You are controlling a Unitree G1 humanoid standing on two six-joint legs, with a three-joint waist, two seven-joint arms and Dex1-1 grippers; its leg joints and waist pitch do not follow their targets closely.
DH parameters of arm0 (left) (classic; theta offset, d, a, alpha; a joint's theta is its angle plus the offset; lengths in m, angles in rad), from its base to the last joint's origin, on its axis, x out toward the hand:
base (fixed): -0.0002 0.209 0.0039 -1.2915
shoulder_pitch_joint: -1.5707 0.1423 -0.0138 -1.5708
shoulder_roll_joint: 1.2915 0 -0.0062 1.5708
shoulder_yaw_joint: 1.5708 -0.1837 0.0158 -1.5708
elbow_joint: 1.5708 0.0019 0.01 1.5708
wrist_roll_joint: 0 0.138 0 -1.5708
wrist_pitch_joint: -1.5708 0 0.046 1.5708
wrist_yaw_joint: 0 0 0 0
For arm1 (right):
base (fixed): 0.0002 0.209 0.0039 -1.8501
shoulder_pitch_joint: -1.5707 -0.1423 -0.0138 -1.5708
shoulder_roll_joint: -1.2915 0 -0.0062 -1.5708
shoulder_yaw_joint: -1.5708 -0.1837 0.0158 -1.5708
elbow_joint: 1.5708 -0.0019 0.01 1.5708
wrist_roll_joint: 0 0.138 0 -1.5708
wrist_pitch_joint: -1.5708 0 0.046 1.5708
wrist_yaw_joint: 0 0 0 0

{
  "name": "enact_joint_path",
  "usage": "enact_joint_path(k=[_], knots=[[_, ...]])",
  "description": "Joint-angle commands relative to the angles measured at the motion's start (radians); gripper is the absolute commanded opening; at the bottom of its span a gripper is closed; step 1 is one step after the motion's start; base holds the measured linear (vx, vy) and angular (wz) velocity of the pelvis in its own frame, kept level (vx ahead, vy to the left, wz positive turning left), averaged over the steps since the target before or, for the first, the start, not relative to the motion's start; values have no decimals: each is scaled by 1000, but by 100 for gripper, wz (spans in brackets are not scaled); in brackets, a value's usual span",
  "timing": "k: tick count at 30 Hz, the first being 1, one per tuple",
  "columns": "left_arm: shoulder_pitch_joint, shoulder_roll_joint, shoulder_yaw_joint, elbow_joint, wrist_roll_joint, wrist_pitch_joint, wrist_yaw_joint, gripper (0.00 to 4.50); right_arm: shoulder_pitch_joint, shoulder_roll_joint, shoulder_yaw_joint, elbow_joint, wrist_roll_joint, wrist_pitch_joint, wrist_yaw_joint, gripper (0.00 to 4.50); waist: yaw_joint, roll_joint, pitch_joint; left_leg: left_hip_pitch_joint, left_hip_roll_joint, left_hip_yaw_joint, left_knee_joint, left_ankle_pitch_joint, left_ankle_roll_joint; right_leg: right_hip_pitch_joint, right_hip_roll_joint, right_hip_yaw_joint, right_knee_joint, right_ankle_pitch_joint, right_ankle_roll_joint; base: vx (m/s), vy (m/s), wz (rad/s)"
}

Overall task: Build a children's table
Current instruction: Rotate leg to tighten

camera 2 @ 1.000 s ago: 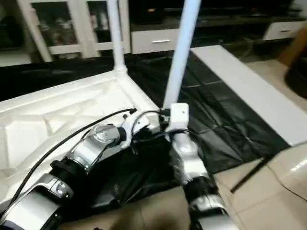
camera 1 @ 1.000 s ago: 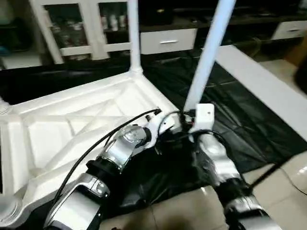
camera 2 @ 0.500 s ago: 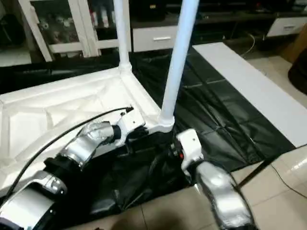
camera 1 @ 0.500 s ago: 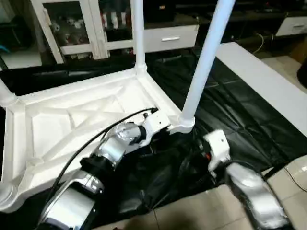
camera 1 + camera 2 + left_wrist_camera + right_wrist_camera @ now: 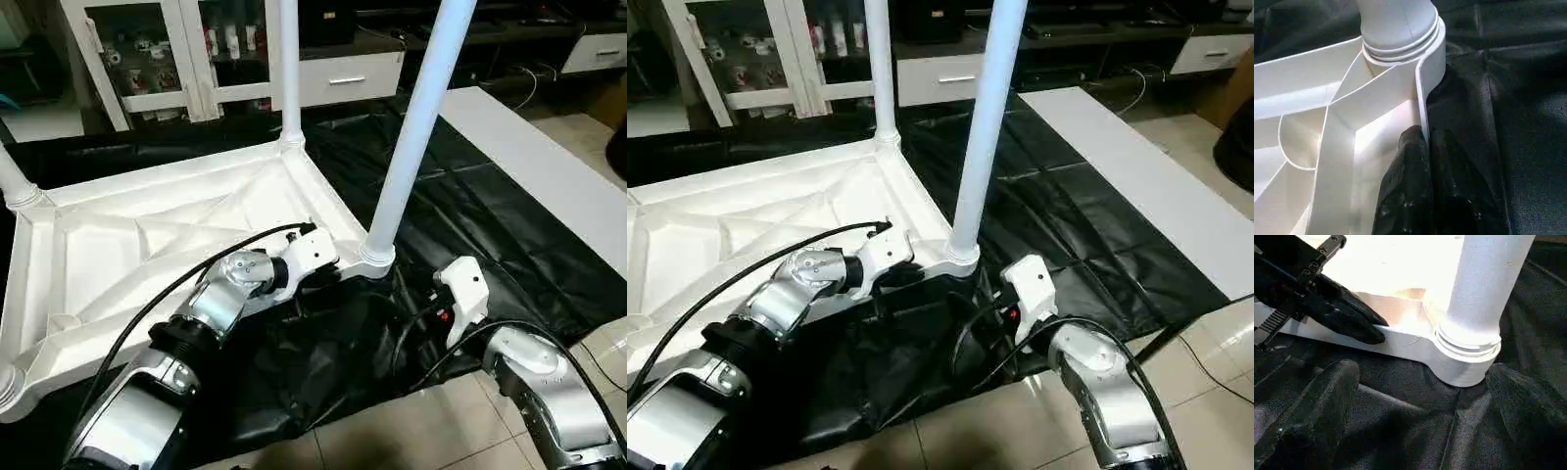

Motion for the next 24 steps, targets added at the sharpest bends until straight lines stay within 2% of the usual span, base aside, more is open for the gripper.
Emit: enact_joint_path(k=[1, 5, 7, 9, 10, 11, 13, 14, 15, 18, 19, 21, 23, 24], knots=[[47, 6, -48, 33, 18, -40, -60, 0, 1, -6, -8, -29, 0, 15, 2, 449, 5, -18, -45, -2, 38, -7, -56, -157, 69, 40, -59, 43, -72, -167, -193, 0, 0, 0], [39, -9, -42, 46, 29, -128, -7, 0, 4, 2, -1, -25, -33, 2, -32, 449, 10, -15, -47, 1, 38, -6, -53, -150, 67, 38, -58, 44, -70, -148, -194, 0, 0, 0], [27, -18, -29, 56, 31, -147, 35, 0, 10, 8, 3, -32, -34, 3, -37, 449, 12, -14, -47, 2, 38, -5, -52, -148, 64, 39, -57, 45, -67, -130, -196, 0, 0, 0], [19, -28, -9, 61, 22, -145, 60, 0, 18, 10, 8, -40, -36, 4, -37, 449, 16, -12, -46, 2, 37, -6, -53, -164, 61, 40, -58, 44, -69, -152, -188, 0, 0, 0], [25, -35, 21, 28, -26, -116, 18, 29, 30, 11, 16, -51, -40, 5, -36, 450, 17, -15, -45, 1, 37, -5, -55, -175, 56, 41, -59, 45, -71, -179, -180, 0, 0, 0], [28, -34, 33, 10, -40, -109, 8, 46, 33, 11, 17, -54, -43, 5, -36, 450, 18, -14, -46, 2, 37, -6, -55, -174, 57, 40, -60, 44, -72, -186, -178, 0, 0, 0], [38, -31, 50, -28, -65, -91, -12, 62, 39, 13, 19, -58, -44, 6, -36, 450, 20, -12, -48, 1, 39, -7, -55, -174, 54, 40, -63, 44, -72, -195, -183, 0, 0, 0], [43, -29, 57, -45, -78, -81, -27, 84, 40, 14, 19, -59, -44, 6, -36, 450, 18, -10, -52, 1, 40, -8, -51, -143, 56, 39, -57, 44, -60, -111, -203, 0, 0, 0], [43, -29, 57, -45, -78, -81, -27, 84, 40, 14, 19, -59, -44, 6, -36, 450, 18, -10, -52, 1, 40, -8, -51, -143, 56, 39, -57, 44, -60, -111, -203, 0, 0, 0], [62, -16, 84, -105, -114, -69, -42, 103, 49, 18, 23, -69, -40, 6, -34, 450, 17, -11, -59, -3, 39, -9, -38, -59, 84, 42, -54, 41, -39, 63, -242, 0, 0, 0], [77, -3, 95, -151, -136, -28, -67, 103, 52, 16, 26, -73, -38, 7, -29, 450, 17, -10, -60, -3, 38, -8, -35, -42, 92, 41, -53, 40, -37, 88, -246, 0, 0, 0], [102, 20, 106, -215, -161, 20, -99, 132, 56, 12, 30, -78, -38, 6, -22, 450, 17, -8, -61, -5, 39, -8, -32, -24, 105, 42, -54, 40, -31, 127, -260, 0, 0, 0], [180, 106, 106, -392, -235, 151, -218, 145, 58, 7, 29, -76, -43, 2, -12, 450, 10, -7, -55, -5, 36, -2, -33, -60, 109, 37, -50, 40, -36, 71, -263, 0, 0, 0], [204, 137, 97, -445, -257, 187, -262, 145, 58, 7, 27, -76, -44, 2, -11, 450, 10, -23, -56, -3, 38, -2, -35, -71, 105, 41, -54, 41, -37, 53, -261, 0, 0, 0]])
